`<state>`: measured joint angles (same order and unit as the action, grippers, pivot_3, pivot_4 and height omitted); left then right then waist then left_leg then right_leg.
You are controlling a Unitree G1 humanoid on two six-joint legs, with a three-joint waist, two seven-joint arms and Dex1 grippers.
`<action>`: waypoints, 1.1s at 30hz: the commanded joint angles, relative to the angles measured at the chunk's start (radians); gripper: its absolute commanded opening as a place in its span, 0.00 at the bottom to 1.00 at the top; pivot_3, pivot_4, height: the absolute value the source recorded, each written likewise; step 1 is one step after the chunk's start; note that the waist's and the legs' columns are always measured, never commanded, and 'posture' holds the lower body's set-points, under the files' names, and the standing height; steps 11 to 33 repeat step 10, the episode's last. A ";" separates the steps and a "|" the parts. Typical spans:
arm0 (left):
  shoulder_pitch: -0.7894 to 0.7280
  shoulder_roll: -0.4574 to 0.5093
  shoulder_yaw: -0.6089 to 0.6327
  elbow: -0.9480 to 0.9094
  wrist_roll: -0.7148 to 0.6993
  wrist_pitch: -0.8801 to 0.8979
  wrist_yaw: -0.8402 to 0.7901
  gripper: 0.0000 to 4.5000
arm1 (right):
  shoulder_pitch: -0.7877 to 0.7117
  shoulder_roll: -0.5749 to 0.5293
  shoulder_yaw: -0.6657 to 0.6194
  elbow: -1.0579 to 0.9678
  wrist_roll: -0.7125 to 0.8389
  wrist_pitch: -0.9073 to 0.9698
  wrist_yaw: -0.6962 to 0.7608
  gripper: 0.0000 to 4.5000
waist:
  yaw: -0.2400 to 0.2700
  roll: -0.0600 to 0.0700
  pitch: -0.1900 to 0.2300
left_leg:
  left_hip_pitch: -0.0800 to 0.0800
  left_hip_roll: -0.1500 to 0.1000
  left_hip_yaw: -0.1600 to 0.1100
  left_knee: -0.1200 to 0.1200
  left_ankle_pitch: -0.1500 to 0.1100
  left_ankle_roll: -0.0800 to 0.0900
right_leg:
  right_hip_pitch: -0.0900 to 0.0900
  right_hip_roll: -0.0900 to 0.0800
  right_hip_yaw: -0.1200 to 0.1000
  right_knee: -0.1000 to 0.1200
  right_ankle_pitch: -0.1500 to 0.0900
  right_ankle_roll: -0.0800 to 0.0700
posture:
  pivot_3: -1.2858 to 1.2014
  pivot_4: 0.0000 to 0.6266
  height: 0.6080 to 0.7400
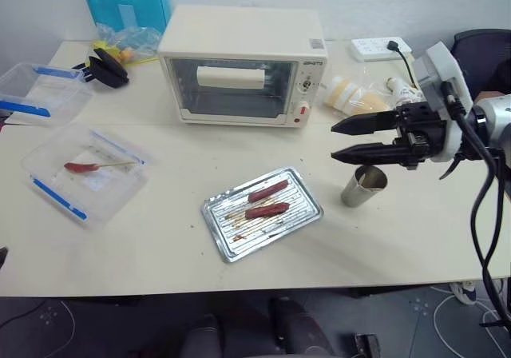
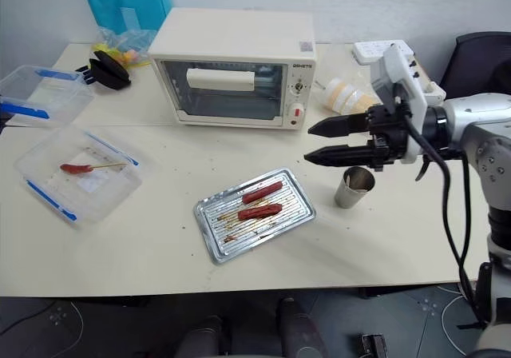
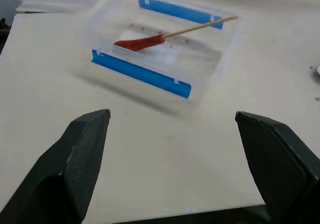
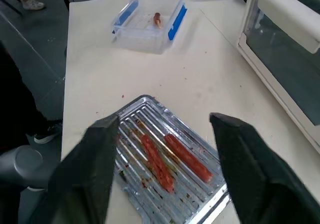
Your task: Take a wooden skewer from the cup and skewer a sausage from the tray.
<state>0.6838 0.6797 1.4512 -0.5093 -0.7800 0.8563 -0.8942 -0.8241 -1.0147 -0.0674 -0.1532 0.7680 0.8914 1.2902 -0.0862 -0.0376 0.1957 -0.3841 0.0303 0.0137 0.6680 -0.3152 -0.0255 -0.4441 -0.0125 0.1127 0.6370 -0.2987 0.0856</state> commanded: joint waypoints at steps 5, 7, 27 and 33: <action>0.020 0.058 -0.012 0.106 0.041 -0.169 -0.056 0.94 | 0.038 -0.108 -0.053 0.091 -0.071 -0.161 0.149 0.97 | 0.001 0.000 0.000 | 0.001 0.001 0.006 0.000 0.000 0.000 | 0.000 0.001 0.002 0.000 0.000 0.001 | 0.52 0.24 1.00; 0.017 0.063 -0.025 0.115 0.046 -0.188 -0.051 0.94 | 0.031 -0.107 -0.052 0.115 -0.082 -0.174 0.152 0.97 | -0.003 0.000 0.000 | 0.001 0.001 0.007 0.000 0.000 0.000 | 0.000 0.001 0.003 0.000 0.001 0.002 | 0.52 0.24 1.00; 0.000 0.065 -0.052 0.118 0.046 -0.207 -0.029 0.94 | 0.018 -0.093 -0.049 0.130 -0.092 -0.184 0.148 0.97 | -0.006 0.000 0.000 | 0.003 0.002 0.007 -0.002 0.000 0.000 | 0.000 0.001 0.008 0.000 0.002 0.004 | 0.52 0.24 1.00; 0.000 0.065 -0.052 0.118 0.046 -0.207 -0.029 0.94 | 0.018 -0.093 -0.049 0.130 -0.092 -0.184 0.148 0.97 | -0.006 0.000 0.000 | 0.003 0.002 0.007 -0.002 0.000 0.000 | 0.000 0.001 0.008 0.000 0.002 0.004 | 0.52 0.24 1.00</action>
